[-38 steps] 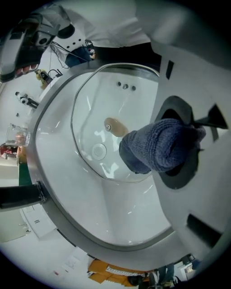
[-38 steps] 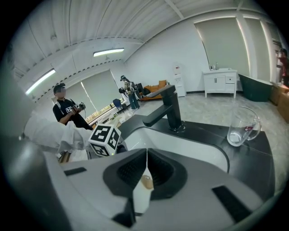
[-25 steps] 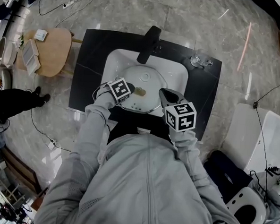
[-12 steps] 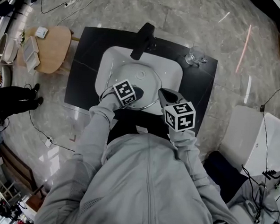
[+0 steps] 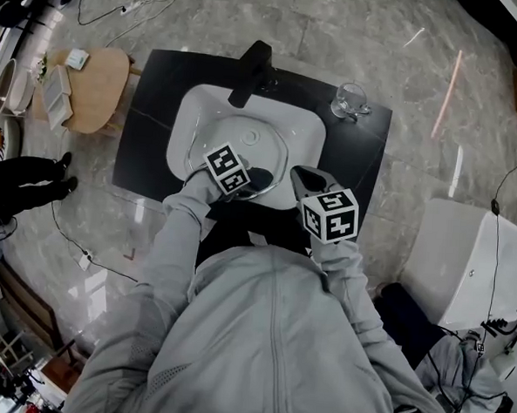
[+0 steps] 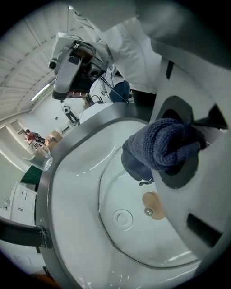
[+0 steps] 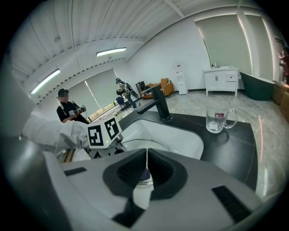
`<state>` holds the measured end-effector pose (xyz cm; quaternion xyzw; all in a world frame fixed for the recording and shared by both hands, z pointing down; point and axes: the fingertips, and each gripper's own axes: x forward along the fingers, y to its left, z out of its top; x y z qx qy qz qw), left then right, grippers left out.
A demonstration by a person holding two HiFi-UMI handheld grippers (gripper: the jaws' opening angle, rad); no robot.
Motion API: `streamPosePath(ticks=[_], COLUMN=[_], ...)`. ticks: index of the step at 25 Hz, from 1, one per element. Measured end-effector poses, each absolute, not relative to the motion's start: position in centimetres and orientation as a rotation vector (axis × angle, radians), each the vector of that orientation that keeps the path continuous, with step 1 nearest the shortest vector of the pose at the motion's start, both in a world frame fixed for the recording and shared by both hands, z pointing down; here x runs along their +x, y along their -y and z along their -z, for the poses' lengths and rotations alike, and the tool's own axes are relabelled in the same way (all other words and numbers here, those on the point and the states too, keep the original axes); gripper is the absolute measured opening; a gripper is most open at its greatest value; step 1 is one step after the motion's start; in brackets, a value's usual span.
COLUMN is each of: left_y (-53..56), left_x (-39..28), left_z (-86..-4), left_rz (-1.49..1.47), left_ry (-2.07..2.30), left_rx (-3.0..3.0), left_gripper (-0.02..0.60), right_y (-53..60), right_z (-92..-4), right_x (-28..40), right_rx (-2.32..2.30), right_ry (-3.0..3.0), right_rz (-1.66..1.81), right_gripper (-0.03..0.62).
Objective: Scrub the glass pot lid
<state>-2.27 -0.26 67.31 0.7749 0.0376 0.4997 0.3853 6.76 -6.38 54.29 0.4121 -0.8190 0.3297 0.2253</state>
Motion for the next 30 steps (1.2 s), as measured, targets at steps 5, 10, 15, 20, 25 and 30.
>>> streamPosePath(ticks=[5,10,15,20,25,30], left_y=[0.1,0.1,0.3,0.9,1.8,3.2], left_x=[-2.6,-3.4,-6.0,-9.5,-12.3,-14.4], left_z=[-67.4,-67.1,-66.9,-66.9,-67.0,-67.2], left_rz=[-1.263,-1.249,-1.278,-1.354,-1.442,-1.553], left_ry=[-0.081,-0.089,-0.082,-0.077,-0.118,-0.171], left_rx=[1.941,1.923,1.896,1.888,1.893,1.909], left_gripper=[0.087,0.087,0.087,0.087,0.087,0.087], right_y=[6.2,6.4,6.8,7.3,7.6,7.5], right_z=[-54.6,-54.8,-54.6,-54.6,-54.1,-53.8], right_x=[7.5,7.3,6.2,4.6,2.3,0.5], right_rx=[1.135,1.139,1.154,1.176,1.195,1.21], right_ry=[2.248,2.238,2.238,2.223,2.214,2.194], right_rz=[-0.915,-0.92,-0.931,-0.926,-0.928,-0.934], right_gripper=[0.031,0.031,0.031,0.031,0.031,0.031])
